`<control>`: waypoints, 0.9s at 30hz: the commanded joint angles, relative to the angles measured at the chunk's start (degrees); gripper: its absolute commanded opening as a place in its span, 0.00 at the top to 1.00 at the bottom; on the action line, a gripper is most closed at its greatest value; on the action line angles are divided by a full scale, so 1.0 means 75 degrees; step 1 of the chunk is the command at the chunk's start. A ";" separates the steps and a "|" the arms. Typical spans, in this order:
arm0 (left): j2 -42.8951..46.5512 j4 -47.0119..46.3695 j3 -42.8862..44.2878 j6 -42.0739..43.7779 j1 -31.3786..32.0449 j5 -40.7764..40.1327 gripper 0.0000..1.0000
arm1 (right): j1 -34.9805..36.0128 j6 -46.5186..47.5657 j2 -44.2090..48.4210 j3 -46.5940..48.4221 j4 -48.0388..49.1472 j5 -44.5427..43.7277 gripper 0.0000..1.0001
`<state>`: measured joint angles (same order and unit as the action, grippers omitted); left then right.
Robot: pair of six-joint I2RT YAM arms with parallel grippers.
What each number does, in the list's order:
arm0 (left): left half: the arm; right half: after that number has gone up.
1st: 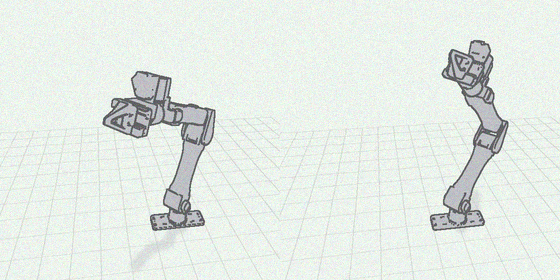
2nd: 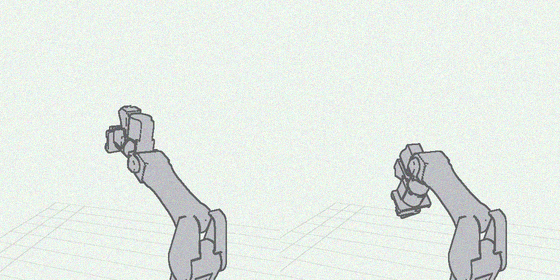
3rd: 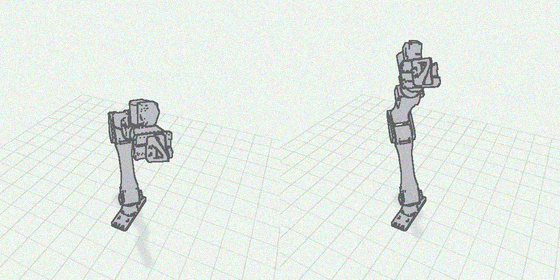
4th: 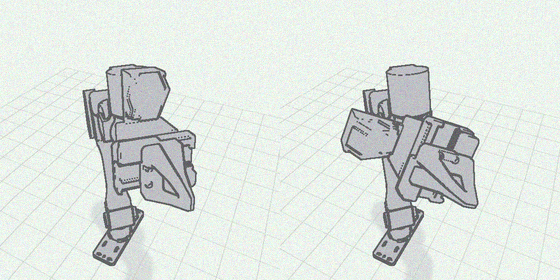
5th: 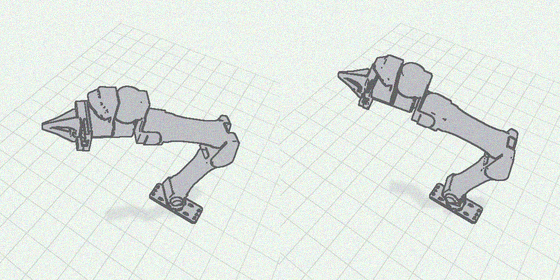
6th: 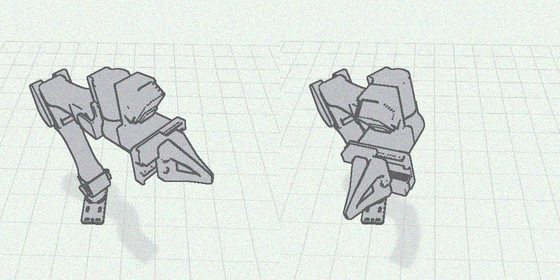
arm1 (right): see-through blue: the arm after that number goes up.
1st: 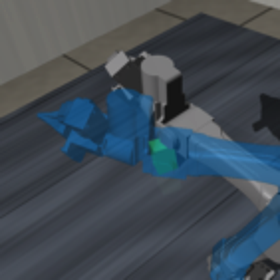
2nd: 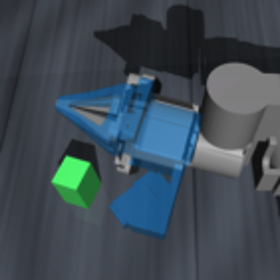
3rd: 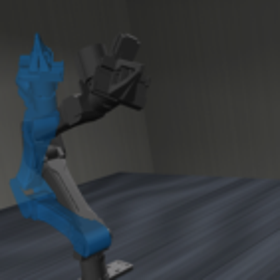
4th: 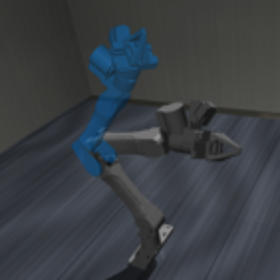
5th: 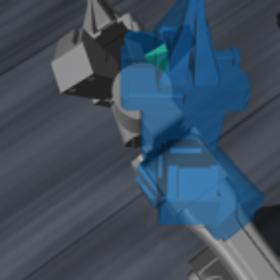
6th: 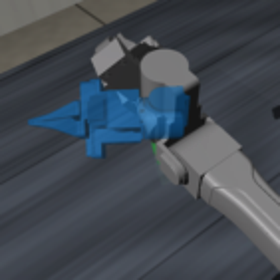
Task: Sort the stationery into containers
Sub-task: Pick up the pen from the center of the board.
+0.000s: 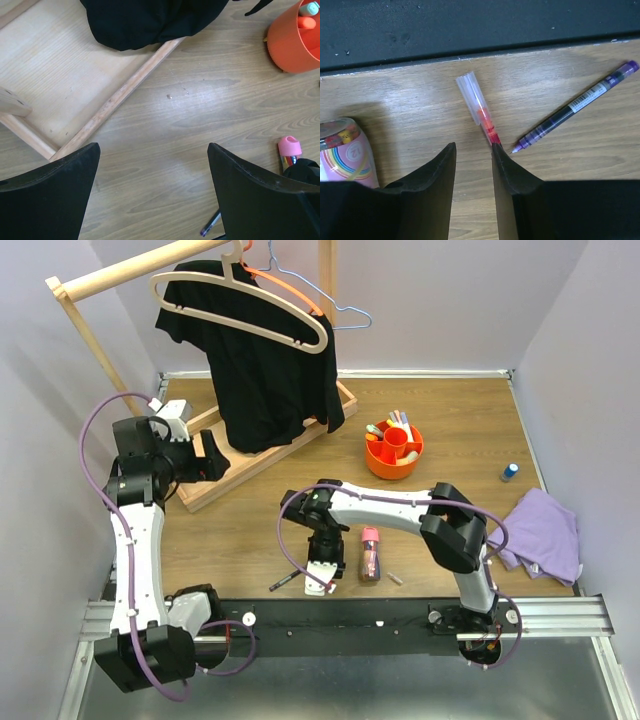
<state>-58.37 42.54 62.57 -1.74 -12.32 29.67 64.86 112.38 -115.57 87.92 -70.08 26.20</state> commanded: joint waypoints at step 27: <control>0.0587 -0.0141 -0.0772 -0.0202 -0.0338 0.0310 0.03 | 0.0164 0.2149 -0.0880 0.0839 -0.0768 0.0257 0.55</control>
<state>-54.85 42.44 57.47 -2.66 -14.31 30.48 65.41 113.47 -120.36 91.85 -74.72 26.52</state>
